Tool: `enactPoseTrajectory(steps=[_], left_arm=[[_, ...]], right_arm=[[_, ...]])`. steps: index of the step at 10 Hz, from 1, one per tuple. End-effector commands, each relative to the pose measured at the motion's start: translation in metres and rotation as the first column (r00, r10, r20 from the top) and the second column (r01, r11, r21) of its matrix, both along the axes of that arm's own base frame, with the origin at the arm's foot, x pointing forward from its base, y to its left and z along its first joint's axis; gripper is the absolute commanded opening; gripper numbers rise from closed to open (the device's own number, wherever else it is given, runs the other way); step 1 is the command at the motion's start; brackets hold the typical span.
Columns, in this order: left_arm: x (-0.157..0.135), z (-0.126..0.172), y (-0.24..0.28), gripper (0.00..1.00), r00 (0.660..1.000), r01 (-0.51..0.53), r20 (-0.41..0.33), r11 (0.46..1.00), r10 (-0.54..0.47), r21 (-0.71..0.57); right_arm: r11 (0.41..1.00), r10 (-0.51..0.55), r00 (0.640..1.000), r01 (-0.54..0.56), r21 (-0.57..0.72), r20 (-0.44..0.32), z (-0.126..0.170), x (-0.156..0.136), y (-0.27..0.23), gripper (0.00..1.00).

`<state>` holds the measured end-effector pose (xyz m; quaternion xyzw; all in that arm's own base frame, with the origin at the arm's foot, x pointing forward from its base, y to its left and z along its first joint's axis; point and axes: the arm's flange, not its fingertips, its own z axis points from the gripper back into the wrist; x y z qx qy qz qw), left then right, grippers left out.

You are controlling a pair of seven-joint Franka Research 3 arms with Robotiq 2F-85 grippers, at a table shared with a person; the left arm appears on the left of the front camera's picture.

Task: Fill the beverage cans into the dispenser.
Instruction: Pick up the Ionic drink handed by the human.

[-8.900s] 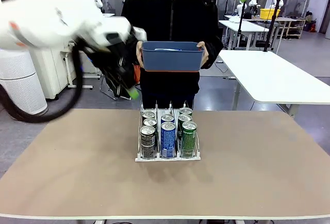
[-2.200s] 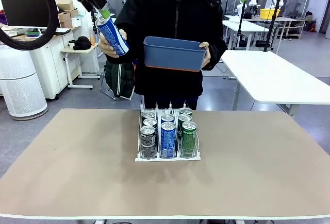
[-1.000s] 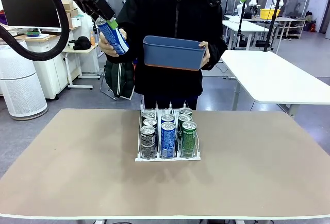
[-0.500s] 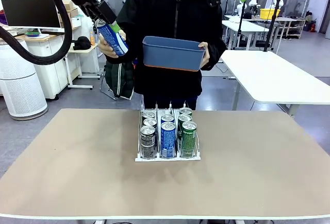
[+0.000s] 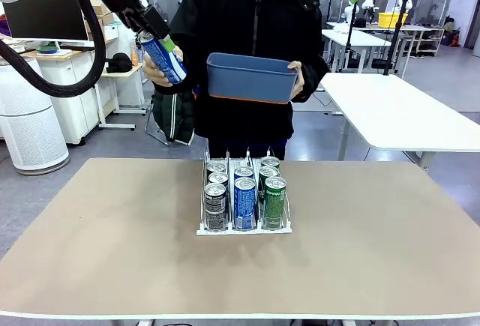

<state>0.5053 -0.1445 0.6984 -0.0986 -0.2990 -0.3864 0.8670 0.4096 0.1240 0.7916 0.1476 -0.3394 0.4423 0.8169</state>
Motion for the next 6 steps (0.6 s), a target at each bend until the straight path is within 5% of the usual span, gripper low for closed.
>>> enactPoseTrajectory(steps=[1,2,3,4,6], left_arm=[[0.0002,-0.0004,0.0005,1.00,1.000,0.000,0.000,1.000,0.000,0.000],[-0.0020,-0.0032,-0.0006,0.49,1.000,0.015,-0.007,0.999,-0.015,0.049],[-0.0013,-0.0036,-0.0013,0.40,1.000,0.010,-0.001,0.998,-0.010,0.062],[-0.0009,-0.0035,-0.0013,0.00,1.000,0.006,0.000,0.998,-0.006,0.068],[-0.0010,-0.0030,0.0004,0.00,1.000,-0.011,0.004,0.997,0.010,0.075]], right_arm=[[1.000,-0.001,1.000,0.001,0.012,-0.002,-0.0010,0.0007,-0.0003,0.99],[1.000,-0.001,1.000,0.001,0.012,-0.002,-0.0010,0.0007,-0.0003,0.99],[1.000,-0.001,1.000,0.001,0.012,-0.002,-0.0010,0.0007,-0.0003,0.99],[1.000,-0.001,1.000,0.001,0.012,-0.002,-0.0010,0.0007,-0.0003,0.99],[1.000,-0.001,1.000,0.001,0.012,-0.002,-0.0010,0.0007,-0.0003,0.99]])
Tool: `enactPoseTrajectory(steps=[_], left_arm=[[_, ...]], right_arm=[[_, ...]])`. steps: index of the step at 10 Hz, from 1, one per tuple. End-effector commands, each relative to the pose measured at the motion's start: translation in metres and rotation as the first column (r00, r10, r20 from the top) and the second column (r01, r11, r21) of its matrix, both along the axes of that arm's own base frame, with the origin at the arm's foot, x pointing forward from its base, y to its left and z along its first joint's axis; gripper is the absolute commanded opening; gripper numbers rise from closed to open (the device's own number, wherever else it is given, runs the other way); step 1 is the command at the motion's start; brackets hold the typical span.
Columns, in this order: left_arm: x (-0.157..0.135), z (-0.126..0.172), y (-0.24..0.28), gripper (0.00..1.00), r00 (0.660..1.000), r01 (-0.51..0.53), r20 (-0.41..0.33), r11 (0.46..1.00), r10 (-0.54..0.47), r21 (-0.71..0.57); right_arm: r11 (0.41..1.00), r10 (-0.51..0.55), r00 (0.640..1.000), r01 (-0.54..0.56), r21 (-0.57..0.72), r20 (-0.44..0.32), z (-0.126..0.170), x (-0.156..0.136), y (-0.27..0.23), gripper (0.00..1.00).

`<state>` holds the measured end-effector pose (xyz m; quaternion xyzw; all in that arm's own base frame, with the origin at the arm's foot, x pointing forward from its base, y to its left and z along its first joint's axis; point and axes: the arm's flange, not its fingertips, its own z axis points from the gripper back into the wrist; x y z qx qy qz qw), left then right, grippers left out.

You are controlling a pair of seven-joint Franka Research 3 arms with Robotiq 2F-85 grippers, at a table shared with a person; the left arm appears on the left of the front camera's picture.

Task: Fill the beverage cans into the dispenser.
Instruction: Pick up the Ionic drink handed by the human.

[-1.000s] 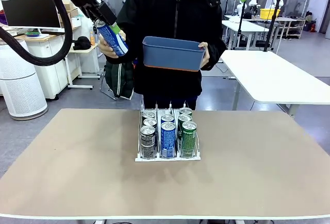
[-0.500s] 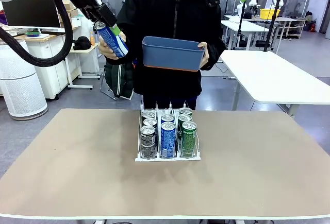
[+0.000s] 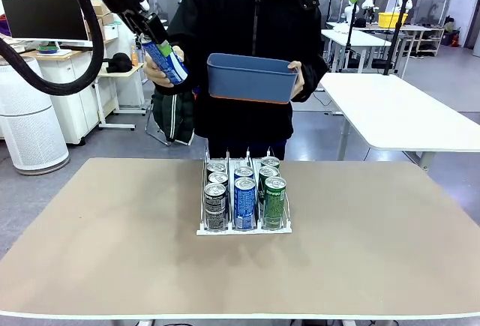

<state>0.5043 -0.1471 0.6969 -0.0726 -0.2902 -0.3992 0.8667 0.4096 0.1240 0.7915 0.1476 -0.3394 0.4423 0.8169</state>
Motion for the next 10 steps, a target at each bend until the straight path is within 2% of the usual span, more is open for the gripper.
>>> enactPoseTrajectory(steps=[1,2,3,7,8,10], left_arm=[[-0.0012,-0.0014,0.0034,0.11,1.000,-0.030,-0.002,0.999,0.030,0.020],[-0.0013,-0.0009,0.0038,0.02,1.000,-0.031,-0.004,0.999,0.031,0.022],[-0.0006,-0.0006,0.0048,0.00,0.999,-0.032,0.000,0.999,0.032,0.028],[-0.0031,0.0031,0.0058,0.00,1.000,-0.022,0.005,0.999,0.022,0.031],[-0.0022,0.0045,0.0042,0.00,0.999,-0.053,0.000,0.998,0.053,0.027],[-0.0001,0.0024,0.0028,0.00,1.000,-0.015,0.006,1.000,0.015,0.014]], right_arm=[[1.000,-0.001,1.000,0.001,0.012,-0.002,-0.0010,0.0007,-0.0003,0.99],[1.000,-0.001,1.000,0.001,0.012,-0.002,-0.0010,0.0007,-0.0003,0.99],[1.000,-0.001,1.000,0.001,0.012,-0.002,-0.0010,0.0007,-0.0003,0.99],[1.000,-0.001,1.000,0.001,0.012,-0.002,-0.0010,0.0007,-0.0003,0.99],[1.000,-0.001,1.000,0.001,0.012,-0.002,-0.0010,0.0007,-0.0003,0.99],[1.000,-0.001,1.000,0.001,0.012,-0.002,-0.0010,0.0007,-0.0003,0.99]])
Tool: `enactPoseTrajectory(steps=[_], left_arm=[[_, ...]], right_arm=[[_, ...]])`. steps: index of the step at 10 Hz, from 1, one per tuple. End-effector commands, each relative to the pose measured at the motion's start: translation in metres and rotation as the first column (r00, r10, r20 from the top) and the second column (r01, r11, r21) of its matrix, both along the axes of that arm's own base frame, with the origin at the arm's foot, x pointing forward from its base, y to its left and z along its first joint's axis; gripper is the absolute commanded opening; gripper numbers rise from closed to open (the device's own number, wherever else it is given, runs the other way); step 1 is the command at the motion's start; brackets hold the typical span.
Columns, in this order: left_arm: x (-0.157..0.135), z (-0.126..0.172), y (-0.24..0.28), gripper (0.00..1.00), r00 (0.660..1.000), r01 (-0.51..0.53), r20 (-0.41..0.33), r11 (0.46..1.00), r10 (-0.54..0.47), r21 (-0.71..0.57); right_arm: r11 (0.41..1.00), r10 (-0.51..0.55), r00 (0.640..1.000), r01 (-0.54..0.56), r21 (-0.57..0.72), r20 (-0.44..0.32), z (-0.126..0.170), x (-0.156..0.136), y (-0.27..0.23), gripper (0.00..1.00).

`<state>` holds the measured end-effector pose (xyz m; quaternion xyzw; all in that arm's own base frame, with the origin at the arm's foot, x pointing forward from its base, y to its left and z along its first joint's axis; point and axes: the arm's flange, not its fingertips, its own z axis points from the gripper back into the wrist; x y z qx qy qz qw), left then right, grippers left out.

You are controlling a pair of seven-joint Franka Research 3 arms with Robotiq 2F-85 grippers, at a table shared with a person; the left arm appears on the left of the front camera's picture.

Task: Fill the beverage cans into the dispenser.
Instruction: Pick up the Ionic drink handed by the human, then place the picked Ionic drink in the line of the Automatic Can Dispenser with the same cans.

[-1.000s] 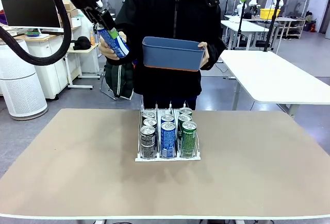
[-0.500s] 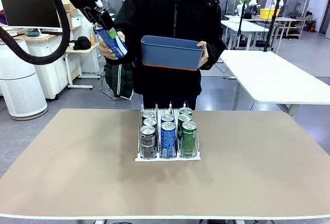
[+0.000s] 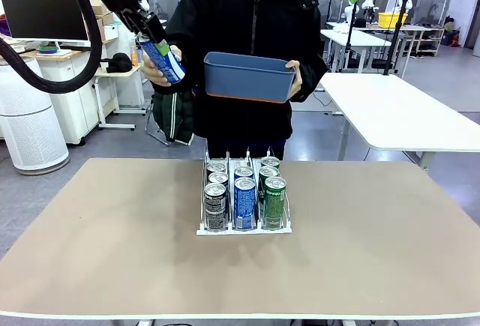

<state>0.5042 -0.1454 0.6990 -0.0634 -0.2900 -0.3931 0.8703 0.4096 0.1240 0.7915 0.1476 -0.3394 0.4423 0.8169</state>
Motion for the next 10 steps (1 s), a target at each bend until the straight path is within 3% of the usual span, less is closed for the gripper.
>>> enactPoseTrajectory(steps=[1,10], left_arm=[[0.0000,0.0002,0.0011,0.00,1.000,0.004,0.002,1.000,-0.004,0.001],[0.0000,0.0002,0.0011,0.00,1.000,0.004,0.002,1.000,-0.004,0.001]], right_arm=[[1.000,-0.001,1.000,0.001,0.012,-0.002,-0.0010,0.0007,-0.0003,0.99],[1.000,-0.001,1.000,0.001,0.012,-0.002,-0.0010,0.0007,-0.0003,0.99]])
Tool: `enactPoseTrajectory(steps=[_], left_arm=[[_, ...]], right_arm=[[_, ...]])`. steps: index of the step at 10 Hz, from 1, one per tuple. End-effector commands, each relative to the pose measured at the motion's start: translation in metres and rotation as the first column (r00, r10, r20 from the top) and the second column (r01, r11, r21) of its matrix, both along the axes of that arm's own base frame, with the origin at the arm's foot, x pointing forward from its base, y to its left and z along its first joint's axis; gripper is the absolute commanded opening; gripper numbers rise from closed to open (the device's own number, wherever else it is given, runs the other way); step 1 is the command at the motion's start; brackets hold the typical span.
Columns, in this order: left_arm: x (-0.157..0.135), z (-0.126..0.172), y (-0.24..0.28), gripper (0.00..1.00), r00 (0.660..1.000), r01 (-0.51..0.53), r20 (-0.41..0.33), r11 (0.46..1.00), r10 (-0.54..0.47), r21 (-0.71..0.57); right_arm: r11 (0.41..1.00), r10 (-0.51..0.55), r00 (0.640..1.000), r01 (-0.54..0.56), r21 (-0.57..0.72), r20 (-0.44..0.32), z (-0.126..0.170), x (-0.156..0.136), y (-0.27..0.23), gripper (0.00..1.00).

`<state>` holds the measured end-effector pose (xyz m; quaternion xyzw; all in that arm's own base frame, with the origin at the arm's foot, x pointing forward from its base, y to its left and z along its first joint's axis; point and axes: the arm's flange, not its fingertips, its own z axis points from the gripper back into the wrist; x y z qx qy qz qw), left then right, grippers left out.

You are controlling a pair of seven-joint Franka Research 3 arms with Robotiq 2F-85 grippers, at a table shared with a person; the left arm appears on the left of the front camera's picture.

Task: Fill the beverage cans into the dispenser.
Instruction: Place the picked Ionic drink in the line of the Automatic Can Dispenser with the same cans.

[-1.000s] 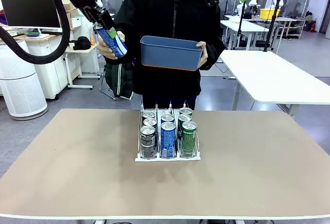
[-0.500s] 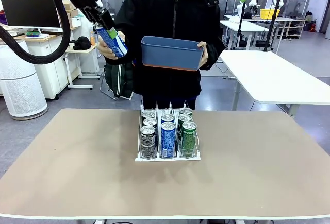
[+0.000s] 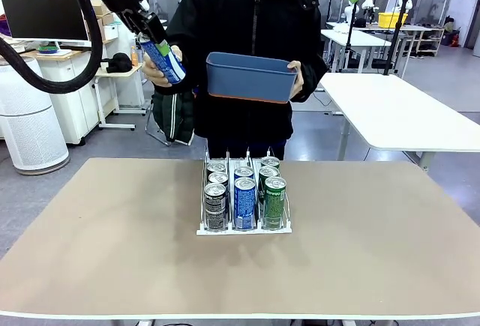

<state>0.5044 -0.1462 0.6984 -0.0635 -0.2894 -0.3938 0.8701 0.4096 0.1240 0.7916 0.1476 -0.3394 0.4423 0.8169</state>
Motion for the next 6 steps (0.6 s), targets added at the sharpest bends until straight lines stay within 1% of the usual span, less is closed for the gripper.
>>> enactPoseTrajectory(steps=[1,6], left_arm=[[-0.0002,0.0008,0.0019,0.00,1.000,0.002,0.003,1.000,-0.002,0.001],[-0.0002,0.0008,0.0019,0.00,1.000,0.002,0.003,1.000,-0.002,0.001]], right_arm=[[1.000,-0.001,1.000,0.001,0.012,-0.002,-0.0010,0.0007,-0.0003,0.99],[1.000,-0.001,1.000,0.001,0.012,-0.002,-0.0010,0.0007,-0.0003,0.99]])
